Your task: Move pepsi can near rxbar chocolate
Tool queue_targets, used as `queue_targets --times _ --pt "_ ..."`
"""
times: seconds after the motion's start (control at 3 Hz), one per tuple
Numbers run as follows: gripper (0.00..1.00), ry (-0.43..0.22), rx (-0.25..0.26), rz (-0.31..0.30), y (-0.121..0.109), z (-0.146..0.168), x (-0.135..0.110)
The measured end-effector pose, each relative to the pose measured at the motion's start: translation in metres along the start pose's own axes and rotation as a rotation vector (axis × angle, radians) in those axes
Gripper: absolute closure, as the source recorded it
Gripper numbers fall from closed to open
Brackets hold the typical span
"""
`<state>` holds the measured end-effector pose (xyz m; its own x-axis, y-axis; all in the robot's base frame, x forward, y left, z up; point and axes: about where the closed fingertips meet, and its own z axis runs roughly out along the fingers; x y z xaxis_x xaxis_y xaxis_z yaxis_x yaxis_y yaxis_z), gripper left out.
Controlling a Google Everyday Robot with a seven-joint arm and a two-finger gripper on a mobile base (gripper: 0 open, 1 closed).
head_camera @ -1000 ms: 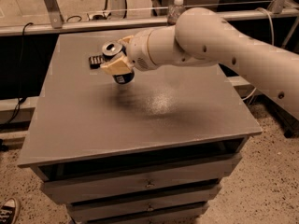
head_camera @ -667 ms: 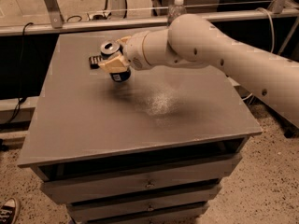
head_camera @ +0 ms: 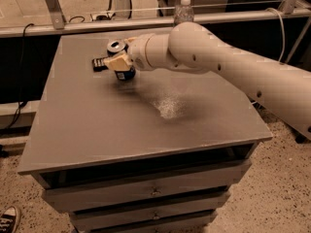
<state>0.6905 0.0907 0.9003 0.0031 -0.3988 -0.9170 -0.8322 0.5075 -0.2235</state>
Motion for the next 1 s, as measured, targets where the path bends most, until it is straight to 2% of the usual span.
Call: queue_targets --times 0.33,0.67,1.0 --pt "0.27 -0.042 0.063 0.036 -0.02 0.011 0.001" --pt "0.04 -0.066 0.093 0.056 -0.03 0.017 0.001" --pt "0.0 -0.078 0.108 0.069 -0.034 0.019 0.002"
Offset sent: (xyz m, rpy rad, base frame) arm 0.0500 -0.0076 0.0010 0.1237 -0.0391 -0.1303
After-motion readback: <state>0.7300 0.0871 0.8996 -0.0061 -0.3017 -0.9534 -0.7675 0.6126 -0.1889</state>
